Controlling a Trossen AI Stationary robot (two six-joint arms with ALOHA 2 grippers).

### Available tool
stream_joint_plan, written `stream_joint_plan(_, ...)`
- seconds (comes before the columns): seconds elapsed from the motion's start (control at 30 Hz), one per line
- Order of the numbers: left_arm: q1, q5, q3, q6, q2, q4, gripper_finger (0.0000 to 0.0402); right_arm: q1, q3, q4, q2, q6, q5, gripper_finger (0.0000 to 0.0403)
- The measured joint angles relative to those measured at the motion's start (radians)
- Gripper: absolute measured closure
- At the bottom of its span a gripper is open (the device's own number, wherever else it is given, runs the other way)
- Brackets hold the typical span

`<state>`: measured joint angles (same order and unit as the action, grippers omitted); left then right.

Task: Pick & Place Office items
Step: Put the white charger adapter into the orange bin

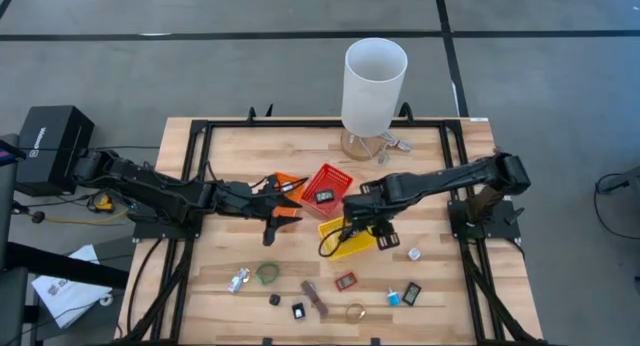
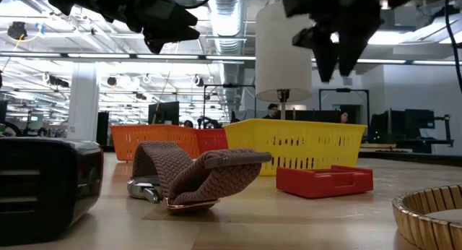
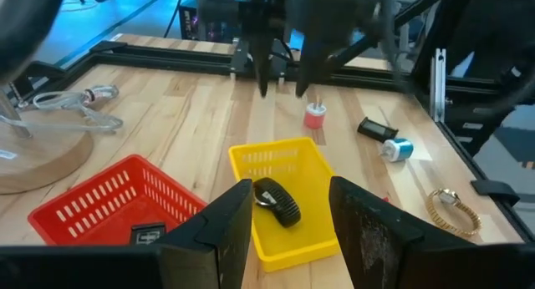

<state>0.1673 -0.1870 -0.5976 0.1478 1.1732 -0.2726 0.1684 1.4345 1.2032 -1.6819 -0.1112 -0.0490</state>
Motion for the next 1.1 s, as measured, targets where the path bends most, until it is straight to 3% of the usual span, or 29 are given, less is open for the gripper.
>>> stream_joint_plan(0.23, 0.012, -0.001, 0.0, 0.046, 0.0, 0.001, 0.0247, 0.031, -0.042, -0.064, 0.181, 0.067, -0.003, 0.0217)
stream_joint_plan(0.6, 0.161, 0.002, 0.0, 0.052, 0.0, -0.011, 0.0247, 0.121, -0.619, -0.765, 0.546, 0.207, -0.004, 0.0217)
stream_joint_plan(0.8, 0.288, 0.002, 0.0, 0.124, 0.066, -0.078, 0.0247, 0.133, -0.821, -1.122, 0.581, 0.133, -0.003, 0.0217)
stream_joint_plan(1.1, 0.429, -0.067, -0.047, 0.172, 0.253, -0.142, 0.022, 0.086, -0.953, -1.607, 0.581, 0.034, -0.008, 0.0217)
